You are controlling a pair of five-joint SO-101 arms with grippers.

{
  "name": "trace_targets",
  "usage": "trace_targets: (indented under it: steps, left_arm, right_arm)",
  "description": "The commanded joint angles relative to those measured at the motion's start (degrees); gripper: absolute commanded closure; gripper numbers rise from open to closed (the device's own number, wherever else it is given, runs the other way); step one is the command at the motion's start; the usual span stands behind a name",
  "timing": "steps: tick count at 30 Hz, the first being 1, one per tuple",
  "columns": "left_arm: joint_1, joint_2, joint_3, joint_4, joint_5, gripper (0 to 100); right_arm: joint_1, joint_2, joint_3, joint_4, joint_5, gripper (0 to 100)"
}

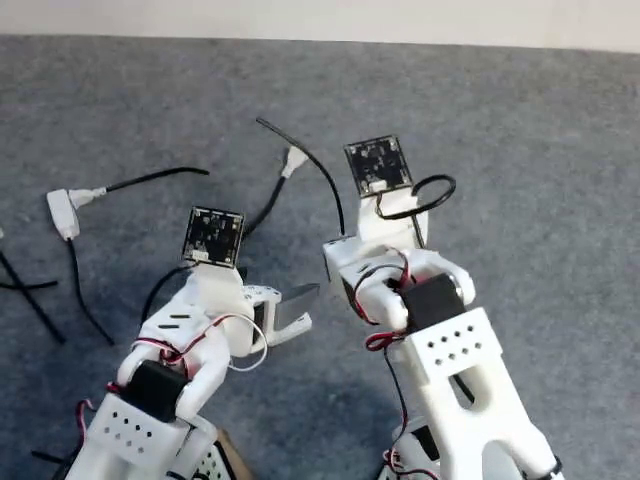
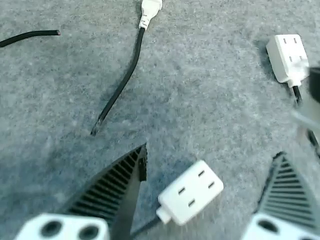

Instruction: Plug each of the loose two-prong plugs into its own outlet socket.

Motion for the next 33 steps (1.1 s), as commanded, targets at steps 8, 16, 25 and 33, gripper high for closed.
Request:
trace_targets:
  steps: [8, 16, 25, 33]
  left_arm:
    - [5.49, -0.48, -3.21, 1.67, 2.20, 63]
    - [5.32, -0.13, -2.86, -1.49, 3.96, 63]
    - [1.71, 0.04, 3.30, -12.75, 3.69, 63]
    - [-0.22, 0.04, 4.62, -13.10, 3.69, 63]
  right_arm:
    - [-0.22, 0.04, 1.80, -4.70, -1.58, 99.4]
    - [-2.77, 0.04, 1.80, -3.74, -3.69, 99.4]
    - [-4.35, -0.40, -2.24, 0.31, -4.84, 99.4]
    - [-5.32, 0.04, -6.37, 5.58, -2.90, 99.4]
